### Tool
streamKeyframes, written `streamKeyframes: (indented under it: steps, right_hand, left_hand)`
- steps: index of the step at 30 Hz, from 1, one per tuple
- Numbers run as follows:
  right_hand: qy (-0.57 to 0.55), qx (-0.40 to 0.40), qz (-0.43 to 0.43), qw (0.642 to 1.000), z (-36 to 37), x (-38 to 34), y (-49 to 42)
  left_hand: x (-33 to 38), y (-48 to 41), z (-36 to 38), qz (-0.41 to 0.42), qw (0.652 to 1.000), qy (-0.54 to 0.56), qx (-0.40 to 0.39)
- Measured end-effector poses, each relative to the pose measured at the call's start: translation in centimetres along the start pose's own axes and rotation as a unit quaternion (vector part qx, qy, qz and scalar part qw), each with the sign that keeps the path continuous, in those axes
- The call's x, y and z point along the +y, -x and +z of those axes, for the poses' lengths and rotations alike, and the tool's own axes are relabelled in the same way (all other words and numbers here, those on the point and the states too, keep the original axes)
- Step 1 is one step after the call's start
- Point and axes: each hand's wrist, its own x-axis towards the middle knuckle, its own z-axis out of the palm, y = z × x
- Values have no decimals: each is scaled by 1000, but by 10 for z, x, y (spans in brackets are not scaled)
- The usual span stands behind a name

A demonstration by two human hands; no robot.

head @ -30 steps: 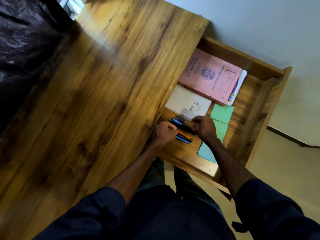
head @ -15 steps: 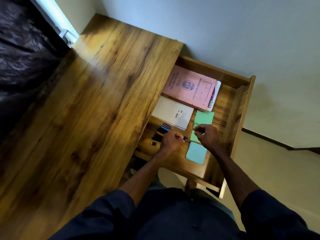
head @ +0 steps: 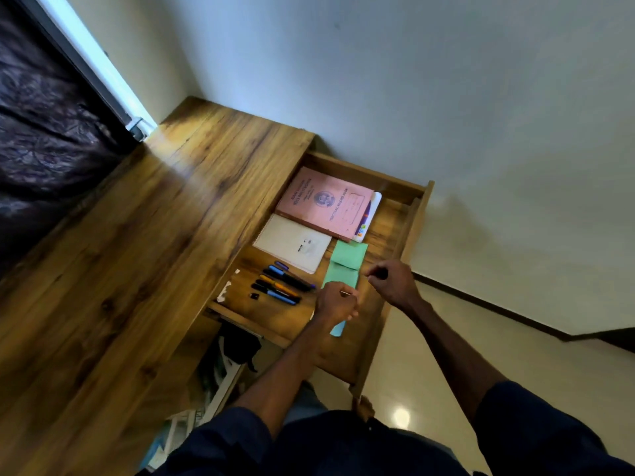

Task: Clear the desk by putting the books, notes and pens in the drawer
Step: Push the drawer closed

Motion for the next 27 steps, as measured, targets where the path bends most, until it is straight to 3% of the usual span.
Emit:
streamKeyframes:
  steps: [6, 12, 17, 23, 27]
  right_hand:
    - [-45, 9, 33, 998, -44, 12, 12]
    - [-97, 36, 69, 992, -57, 19, 12]
    - [-115, 59, 108, 986, -54, 35, 16]
    - [-176, 19, 190, 966, -50, 49, -2]
    - [-173, -32, 236, 956, -44, 69, -35]
  left_hand:
    - [37, 20, 36, 22, 1000, -4, -11]
    - [43, 8, 68, -20, 999, 6, -38]
    - [30, 1, 89, -90, 988, 89, -86]
    - [14, -7, 101, -187, 945, 247, -102]
    - [12, -22, 113, -229, 929, 281, -78]
